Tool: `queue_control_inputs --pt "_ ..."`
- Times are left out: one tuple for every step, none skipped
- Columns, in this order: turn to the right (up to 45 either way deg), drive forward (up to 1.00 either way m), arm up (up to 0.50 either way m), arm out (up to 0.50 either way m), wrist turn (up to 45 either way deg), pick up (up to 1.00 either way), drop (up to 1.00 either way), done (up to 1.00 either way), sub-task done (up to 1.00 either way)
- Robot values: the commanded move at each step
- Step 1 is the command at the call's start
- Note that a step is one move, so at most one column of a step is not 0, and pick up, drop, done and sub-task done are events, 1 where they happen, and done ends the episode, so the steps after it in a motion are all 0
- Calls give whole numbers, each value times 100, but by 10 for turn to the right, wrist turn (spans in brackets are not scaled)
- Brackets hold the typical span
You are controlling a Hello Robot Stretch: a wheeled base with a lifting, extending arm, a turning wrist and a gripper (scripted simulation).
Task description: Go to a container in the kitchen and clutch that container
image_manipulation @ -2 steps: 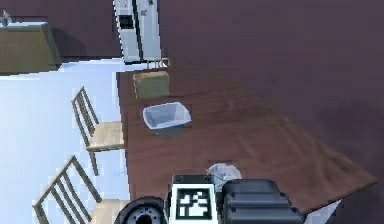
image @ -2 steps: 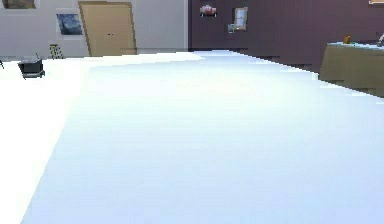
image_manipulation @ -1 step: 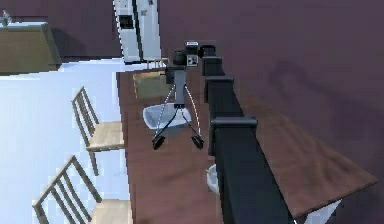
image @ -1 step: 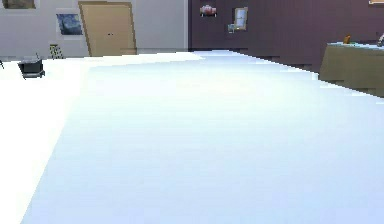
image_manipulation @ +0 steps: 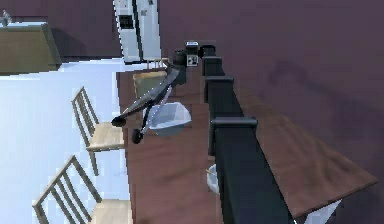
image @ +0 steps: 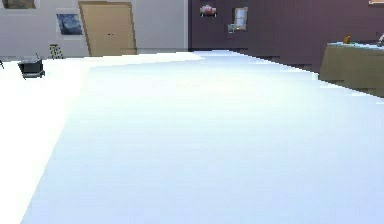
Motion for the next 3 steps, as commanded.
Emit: queue_control_inputs --pt "0 0 0 0 450 0 0 0 0" --pt "0 0 0 0 360 0 0 0 0" --pt "0 0 -22 0 0 0 0 0 0"
